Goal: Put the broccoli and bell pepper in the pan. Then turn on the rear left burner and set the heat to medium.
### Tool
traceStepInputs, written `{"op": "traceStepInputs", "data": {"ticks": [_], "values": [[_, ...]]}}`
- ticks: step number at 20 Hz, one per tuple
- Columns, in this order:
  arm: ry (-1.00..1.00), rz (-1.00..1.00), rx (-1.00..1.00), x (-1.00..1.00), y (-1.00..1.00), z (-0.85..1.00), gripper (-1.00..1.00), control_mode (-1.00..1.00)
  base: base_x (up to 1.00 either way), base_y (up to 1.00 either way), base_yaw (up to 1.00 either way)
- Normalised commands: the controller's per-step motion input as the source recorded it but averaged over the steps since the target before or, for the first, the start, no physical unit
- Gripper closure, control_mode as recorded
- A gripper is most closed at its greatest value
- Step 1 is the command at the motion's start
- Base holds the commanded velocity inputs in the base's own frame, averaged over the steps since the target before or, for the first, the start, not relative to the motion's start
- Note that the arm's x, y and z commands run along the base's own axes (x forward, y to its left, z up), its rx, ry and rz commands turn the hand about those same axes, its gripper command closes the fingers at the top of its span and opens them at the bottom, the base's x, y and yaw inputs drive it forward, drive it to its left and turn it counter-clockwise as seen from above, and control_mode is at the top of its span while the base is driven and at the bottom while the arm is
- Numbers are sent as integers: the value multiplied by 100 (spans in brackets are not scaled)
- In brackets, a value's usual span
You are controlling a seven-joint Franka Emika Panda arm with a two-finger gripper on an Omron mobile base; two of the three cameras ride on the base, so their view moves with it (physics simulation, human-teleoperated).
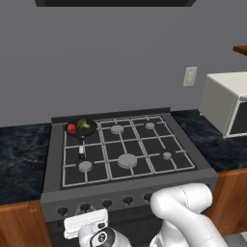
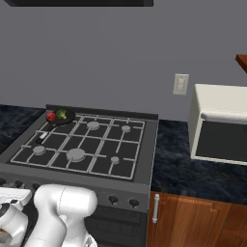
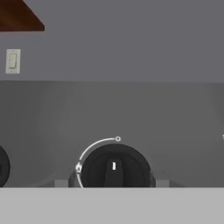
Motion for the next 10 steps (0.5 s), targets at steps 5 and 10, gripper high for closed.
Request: {"op": "traceStepInputs", "data": {"ticks": [5,10], "values": [[0,0,0,0,0,0,100,-100,0,0,0],[0,0,0,0,0,0,100,-100,0,0,0]]}}
